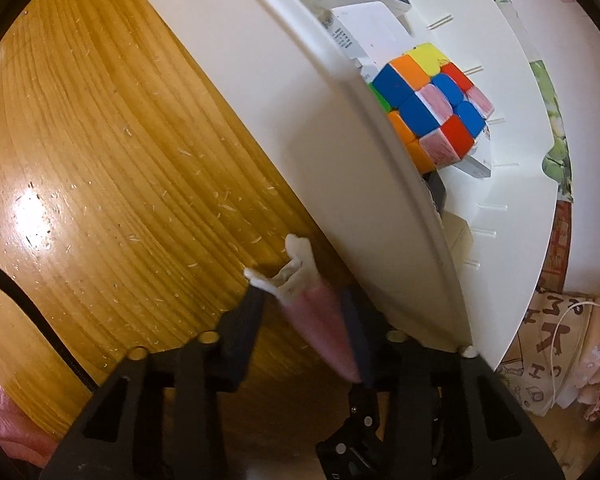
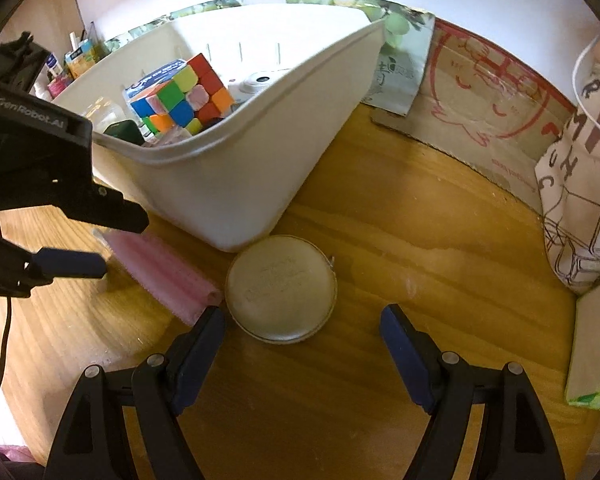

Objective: Organize rigid objects
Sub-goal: 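Grasp the pink hair roller with the left tool while the right tool grasps the beige compact, then lift and carry the hair roller and compact with both tools over the bin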

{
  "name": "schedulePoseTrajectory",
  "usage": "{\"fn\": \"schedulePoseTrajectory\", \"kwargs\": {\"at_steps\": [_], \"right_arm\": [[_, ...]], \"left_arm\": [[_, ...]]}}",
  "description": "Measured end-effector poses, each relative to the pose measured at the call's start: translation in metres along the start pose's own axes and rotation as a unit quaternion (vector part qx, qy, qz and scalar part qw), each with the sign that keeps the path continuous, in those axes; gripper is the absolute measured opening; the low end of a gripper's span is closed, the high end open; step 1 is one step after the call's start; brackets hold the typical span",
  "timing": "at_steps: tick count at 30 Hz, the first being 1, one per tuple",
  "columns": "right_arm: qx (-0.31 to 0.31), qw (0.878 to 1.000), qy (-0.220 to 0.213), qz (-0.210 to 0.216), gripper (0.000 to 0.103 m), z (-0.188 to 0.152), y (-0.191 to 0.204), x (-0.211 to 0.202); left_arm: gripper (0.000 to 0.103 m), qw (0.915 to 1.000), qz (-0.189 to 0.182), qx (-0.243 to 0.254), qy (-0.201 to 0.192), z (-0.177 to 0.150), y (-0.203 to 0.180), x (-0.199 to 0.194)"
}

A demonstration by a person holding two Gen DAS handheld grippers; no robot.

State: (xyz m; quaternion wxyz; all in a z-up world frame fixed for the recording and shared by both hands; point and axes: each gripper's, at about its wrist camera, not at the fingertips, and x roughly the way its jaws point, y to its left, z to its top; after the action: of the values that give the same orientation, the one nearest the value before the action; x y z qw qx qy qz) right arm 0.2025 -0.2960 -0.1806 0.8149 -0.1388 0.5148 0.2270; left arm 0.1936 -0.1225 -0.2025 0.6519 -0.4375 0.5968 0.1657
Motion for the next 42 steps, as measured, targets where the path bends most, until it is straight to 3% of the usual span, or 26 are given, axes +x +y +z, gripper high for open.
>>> {"fn": "schedulePoseTrajectory", "kwargs": {"at_steps": [11,16,18,19,30,42], "right_arm": [[-0.015,1.0,-0.021,0.002,0.08,0.005,0.006,0.003],[-0.034,0.999,-0.033,0.013,0.068,0.006,0.014,0.001],[-0.034,0.999,-0.039,0.014,0.056,0.007,0.016,0.0],[-0.033,0.999,-0.041,0.014,0.056,0.008,0.016,0.0],[-0.019,1.0,-0.016,-0.006,0.056,0.006,0.017,-0.003],[-0.017,1.0,0.018,-0.015,0.056,-0.024,0.023,-0.026]], "left_arm": [[0.037,0.9984,-0.031,-0.044,0.016,0.011,0.022,-0.004],[0.032,0.9987,-0.02,-0.045,0.014,0.014,0.037,-0.012],[0.031,0.9987,-0.019,-0.044,0.015,0.012,0.042,-0.014],[0.031,0.9986,-0.019,-0.046,0.016,0.01,0.047,-0.016],[0.03,0.998,-0.004,-0.061,0.017,-0.009,0.101,-0.039],[0.03,0.9986,-0.005,-0.051,-0.016,-0.021,0.137,-0.078]]}}
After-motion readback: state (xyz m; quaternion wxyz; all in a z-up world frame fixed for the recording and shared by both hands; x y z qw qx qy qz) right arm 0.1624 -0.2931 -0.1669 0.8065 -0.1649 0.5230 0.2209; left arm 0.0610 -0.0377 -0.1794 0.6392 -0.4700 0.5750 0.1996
